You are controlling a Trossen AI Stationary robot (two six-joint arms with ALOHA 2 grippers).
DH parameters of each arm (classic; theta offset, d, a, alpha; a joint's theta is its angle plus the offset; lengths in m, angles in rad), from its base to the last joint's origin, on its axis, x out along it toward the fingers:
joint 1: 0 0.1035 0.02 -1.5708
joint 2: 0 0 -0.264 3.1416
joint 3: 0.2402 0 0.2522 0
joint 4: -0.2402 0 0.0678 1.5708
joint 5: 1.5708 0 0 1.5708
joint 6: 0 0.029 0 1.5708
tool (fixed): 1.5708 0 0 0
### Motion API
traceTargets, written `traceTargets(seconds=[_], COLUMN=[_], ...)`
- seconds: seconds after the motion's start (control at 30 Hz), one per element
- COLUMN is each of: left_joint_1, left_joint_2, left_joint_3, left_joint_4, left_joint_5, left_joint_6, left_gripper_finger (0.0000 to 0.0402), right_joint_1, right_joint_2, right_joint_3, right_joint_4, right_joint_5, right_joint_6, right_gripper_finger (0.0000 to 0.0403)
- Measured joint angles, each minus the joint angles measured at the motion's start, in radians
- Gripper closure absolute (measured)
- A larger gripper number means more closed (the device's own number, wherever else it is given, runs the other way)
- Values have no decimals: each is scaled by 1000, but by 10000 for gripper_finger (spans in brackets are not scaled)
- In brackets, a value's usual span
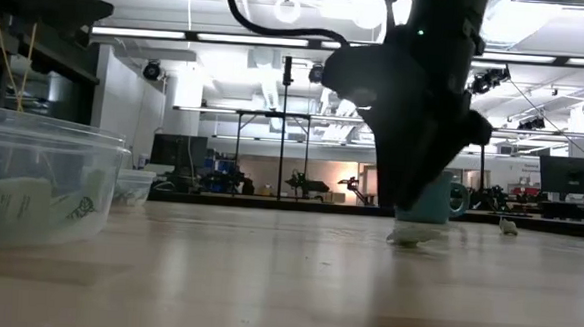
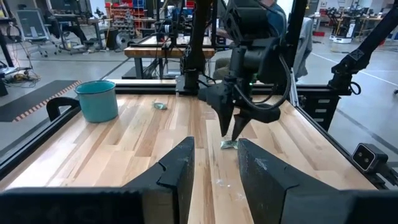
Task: Pick and place Stevia / Truvia into bins
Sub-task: Put the stevia packet into the bottom transparent container
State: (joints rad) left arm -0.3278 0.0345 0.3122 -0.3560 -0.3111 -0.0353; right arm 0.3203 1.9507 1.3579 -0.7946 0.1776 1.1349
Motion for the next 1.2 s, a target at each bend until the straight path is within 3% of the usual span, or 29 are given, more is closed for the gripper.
traceTargets(seconds=[0.3, 0.5, 0.7, 1.0, 1.07, 1.2], left_joint_1=[0, 0, 0, 0, 0, 0], left_joint_2=[0, 0, 0, 0, 0, 0], left_joint_3=[0, 0, 0, 0, 0, 0], left_joint_4=[0, 0, 0, 0, 0, 0], left_joint_5=[0, 1, 1, 2, 2, 2], left_joint_6=[0, 0, 0, 0, 0, 0], left_gripper_finger=[245, 245, 245, 245, 245, 245], right_joint_1=[8, 8, 7, -1, -1, 2], right_joint_2=[1, 0, 0, 1, 2, 2], right_joint_3=[-86, -127, -130, -91, -49, 35], right_joint_4=[77, 178, 175, 207, 243, 396], right_joint_5=[-4, -6, -6, 1, 25, 71], right_joint_6=[80, 63, 33, -79, -157, -349], right_gripper_finger=[196, 184, 232, 382, 395, 383])
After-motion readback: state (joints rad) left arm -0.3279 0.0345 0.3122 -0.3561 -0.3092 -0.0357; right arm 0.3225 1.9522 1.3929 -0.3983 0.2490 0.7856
